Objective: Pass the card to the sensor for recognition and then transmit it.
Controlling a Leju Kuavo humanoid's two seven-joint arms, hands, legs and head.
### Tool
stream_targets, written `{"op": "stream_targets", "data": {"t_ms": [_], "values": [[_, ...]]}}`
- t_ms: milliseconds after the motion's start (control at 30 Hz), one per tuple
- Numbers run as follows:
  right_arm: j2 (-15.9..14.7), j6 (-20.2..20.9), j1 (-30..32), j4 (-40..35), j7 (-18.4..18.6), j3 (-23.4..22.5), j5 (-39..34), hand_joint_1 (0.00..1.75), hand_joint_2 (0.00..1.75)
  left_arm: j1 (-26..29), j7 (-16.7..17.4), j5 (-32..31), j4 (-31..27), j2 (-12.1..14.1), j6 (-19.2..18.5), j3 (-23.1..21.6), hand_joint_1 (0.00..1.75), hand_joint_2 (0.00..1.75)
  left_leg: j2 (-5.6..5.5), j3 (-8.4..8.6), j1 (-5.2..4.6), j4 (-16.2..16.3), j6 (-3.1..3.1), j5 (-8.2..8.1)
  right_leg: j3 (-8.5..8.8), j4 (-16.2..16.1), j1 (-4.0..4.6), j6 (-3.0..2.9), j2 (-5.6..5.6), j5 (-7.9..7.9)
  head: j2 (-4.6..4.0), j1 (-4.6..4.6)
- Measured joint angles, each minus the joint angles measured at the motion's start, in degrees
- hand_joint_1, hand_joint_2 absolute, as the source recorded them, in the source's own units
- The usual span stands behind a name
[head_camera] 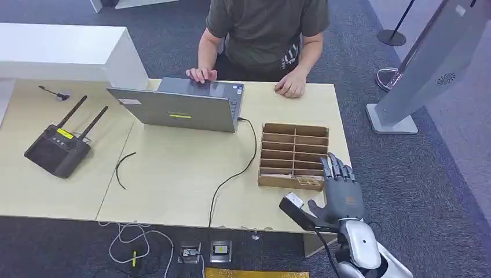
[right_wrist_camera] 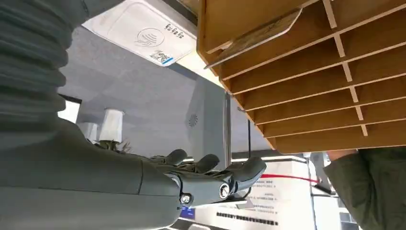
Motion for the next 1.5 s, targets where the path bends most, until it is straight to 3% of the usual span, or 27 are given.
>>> {"op": "stream_targets", "data": {"t_ms": [1500], "values": [[4.6,-0.7,-3.4,9.2,-2.5,0.8,1.1,0.0,1.75,0.0,0.0,0.2,0.0,-0.5,-0.7,0.0,0.0,0.0,0.0,0.0,0.0,0.0,-0.03,0.02,0.0,0.0,0.0,0.0,0.0,0.0,0.0,0.0]]}}
